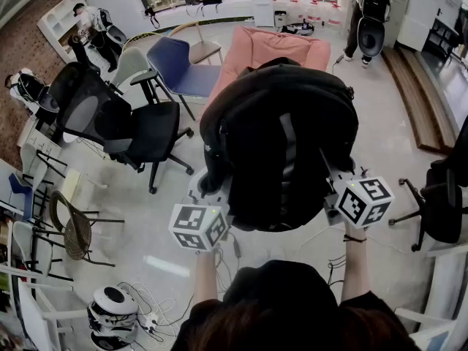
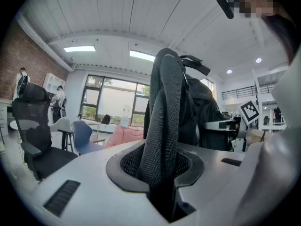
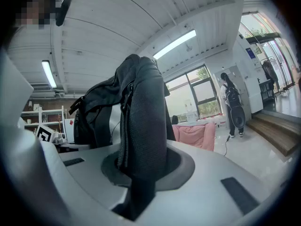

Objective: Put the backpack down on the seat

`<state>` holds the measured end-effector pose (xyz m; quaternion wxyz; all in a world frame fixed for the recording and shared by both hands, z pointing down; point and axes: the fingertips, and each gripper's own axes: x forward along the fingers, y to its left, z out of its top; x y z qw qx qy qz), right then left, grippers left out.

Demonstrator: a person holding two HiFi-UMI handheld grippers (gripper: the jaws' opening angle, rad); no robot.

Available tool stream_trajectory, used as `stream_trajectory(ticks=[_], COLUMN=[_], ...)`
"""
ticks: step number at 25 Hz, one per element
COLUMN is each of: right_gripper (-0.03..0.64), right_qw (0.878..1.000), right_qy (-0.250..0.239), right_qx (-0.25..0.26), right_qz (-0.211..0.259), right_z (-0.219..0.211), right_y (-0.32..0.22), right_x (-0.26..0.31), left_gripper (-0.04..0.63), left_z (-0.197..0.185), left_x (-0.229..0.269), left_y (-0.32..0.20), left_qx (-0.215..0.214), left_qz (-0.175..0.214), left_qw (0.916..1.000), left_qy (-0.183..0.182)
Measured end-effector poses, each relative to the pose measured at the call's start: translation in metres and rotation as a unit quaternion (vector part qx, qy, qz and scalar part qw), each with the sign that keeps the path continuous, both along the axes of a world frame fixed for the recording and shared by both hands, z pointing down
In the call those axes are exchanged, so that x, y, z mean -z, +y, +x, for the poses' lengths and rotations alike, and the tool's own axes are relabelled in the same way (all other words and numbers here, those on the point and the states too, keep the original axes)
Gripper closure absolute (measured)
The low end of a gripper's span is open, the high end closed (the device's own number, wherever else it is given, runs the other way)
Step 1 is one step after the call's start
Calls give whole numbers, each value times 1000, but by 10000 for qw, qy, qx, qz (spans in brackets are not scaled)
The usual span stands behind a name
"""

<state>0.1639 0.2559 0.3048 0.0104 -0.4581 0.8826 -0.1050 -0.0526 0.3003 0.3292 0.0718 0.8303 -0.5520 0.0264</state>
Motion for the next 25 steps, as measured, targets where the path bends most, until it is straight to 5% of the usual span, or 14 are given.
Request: stream_trajectory(ticks=[25], right_gripper=[558], right_qw=[9991], right_qy=[30], right_qx=[219], right_qz=[-371], right_z=[6], right_y=[-36], right_x=[-22], left_gripper=[500], left_z=[9], left_x=[-23], left_y=[-22], left_qx=[258], left_qz=[-352], left_qw=[9990], left_qy=[78])
